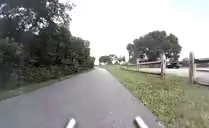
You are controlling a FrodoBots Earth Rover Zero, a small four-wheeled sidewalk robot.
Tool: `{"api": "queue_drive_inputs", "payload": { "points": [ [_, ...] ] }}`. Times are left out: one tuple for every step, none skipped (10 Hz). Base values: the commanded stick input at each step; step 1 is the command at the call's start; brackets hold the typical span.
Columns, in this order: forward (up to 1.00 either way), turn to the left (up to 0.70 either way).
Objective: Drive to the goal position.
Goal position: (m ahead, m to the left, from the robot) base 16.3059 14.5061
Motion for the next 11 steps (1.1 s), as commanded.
{"api": "queue_drive_inputs", "payload": {
  "points": [
    [0.70, 0.00],
    [0.70, 0.00],
    [0.70, 0.00],
    [0.70, 0.00],
    [0.70, 0.00],
    [0.70, 0.00],
    [0.70, 0.00],
    [0.70, 0.00],
    [0.70, 0.00],
    [0.70, 0.00],
    [0.70, 0.00]
  ]
}}
